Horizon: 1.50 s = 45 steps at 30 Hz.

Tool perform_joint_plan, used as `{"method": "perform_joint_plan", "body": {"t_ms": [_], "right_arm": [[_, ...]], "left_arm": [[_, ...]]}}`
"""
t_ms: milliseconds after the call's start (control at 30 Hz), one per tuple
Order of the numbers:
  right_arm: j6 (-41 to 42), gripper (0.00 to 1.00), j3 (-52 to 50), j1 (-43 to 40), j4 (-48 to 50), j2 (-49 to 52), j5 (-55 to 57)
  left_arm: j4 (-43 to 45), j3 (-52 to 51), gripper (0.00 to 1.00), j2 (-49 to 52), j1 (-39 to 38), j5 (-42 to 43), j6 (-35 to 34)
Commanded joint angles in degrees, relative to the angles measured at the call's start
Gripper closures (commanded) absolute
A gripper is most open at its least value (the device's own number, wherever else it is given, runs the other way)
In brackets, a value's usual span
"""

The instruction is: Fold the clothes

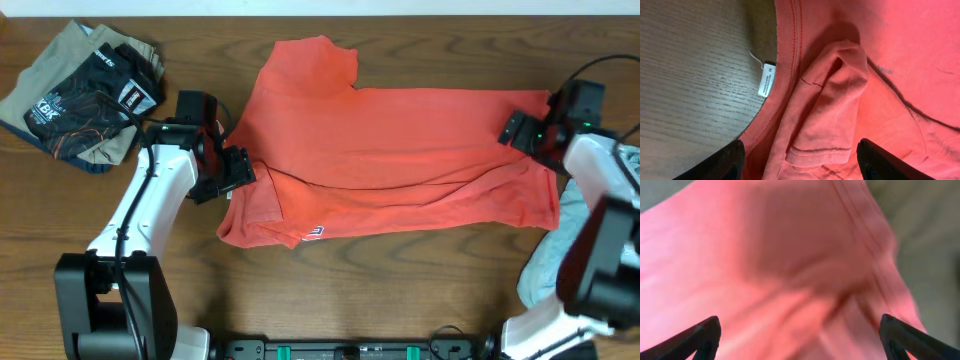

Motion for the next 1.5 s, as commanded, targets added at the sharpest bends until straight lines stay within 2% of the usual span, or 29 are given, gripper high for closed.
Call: {"method": "perform_joint_plan", "body": {"t_ms": [0,67,200,233,300,467,633,800,1133,1467], "right_arm": [[-1.33,0.05,1.31,-0.35,-6.69,-5.11,-0.85],[-0.44,0.23,1.16,-0.35,-11.52,-5.86,0.26],[2.8,0.66,0.48,-0.33,-18.29,-5.68,0.63],[2.78,0.72,0.07,-0.35,-19.21,-5.68,0.68],[2.78,0.76,-0.9,-0.35,-20.15,-5.68,0.87],[2.91,0.82,-3.5,-0.35,-20.68,-5.68,1.22],[8.15,0.9,-7.69,-0.35,-20.26,-5.68,7.63],[8.61,0.89,-10.27,-0.35,-18.32,-5.68,8.15],[11.61,0.89,-10.38,-0.35,-17.35,-5.68,11.82],[11.61,0.89,-10.38,-0.35,-17.44,-5.68,11.8]], "left_arm": [[-0.09,-0.42,0.27,-0.68,0.09,3.13,0.94],[-0.09,-0.42,0.27,-0.68,-0.04,4.98,0.98],[0.13,-0.42,0.31,-0.68,-2.21,5.55,6.05],[0.11,-0.42,0.31,-0.68,-3.02,5.53,7.26],[0.11,-0.42,0.31,-0.68,-5.42,5.35,9.31],[0.5,-0.42,0.31,-0.61,-11.5,3.48,12.37],[0.33,-0.44,0.31,-0.42,-17.35,-1.18,15.3],[0.39,-0.44,0.31,1.75,-21.51,-4.2,16.02],[0.26,-0.44,0.31,10.19,-27.3,-4.35,18.38],[-1.64,-0.52,0.31,11.76,-31.69,-9.07,18.34]]}}
